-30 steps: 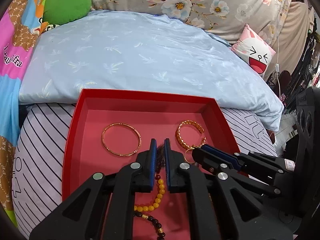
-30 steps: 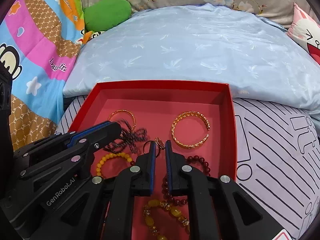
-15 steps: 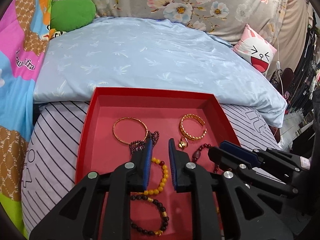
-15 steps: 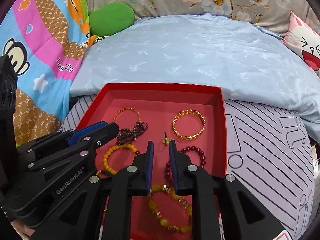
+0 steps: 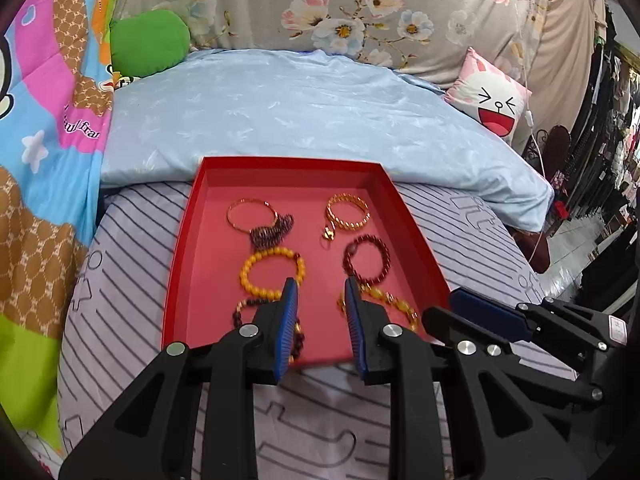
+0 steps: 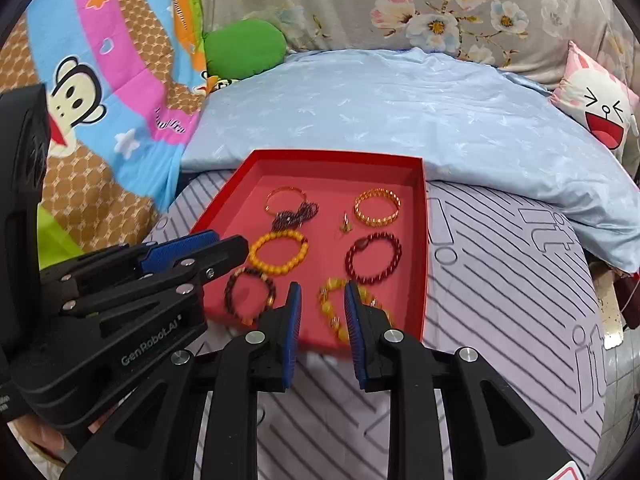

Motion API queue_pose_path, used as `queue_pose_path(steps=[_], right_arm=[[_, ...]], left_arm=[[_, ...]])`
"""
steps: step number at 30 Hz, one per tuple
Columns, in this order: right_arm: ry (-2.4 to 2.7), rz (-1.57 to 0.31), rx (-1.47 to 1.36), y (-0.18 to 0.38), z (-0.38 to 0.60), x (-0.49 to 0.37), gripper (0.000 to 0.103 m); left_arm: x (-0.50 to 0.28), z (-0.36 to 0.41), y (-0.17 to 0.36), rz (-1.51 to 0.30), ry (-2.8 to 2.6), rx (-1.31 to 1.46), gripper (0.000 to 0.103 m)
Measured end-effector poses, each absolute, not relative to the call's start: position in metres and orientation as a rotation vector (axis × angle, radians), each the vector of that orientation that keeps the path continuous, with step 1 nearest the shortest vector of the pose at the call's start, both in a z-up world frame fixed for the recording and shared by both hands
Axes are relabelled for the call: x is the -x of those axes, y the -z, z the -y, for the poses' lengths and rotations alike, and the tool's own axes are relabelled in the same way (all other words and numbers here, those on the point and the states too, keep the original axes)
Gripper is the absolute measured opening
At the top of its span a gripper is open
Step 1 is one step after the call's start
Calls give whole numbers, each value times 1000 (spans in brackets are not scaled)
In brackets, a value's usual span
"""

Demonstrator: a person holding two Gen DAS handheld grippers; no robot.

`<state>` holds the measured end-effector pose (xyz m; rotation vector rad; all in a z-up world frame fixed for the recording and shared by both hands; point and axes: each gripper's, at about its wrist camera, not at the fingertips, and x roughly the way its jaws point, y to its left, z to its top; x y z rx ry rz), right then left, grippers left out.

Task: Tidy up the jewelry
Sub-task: 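Withdraw both tools from the tray toward the gold hoop earrings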

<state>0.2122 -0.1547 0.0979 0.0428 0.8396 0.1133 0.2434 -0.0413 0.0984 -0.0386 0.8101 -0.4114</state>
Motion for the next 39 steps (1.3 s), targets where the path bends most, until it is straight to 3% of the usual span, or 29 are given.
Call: queue_pose_path(steps=[17, 36, 39], right_arm=[[-103, -923, -82, -65, 156, -113, 23], [-55, -974, -83, -32, 165, -75, 23], [-52, -984, -81, -26, 165, -72, 28]], left_arm=[[-147, 43, -70, -882, 379, 12, 23], [-101, 11, -43, -940, 286, -1, 23], [-93, 8, -38, -949, 283, -3, 26]])
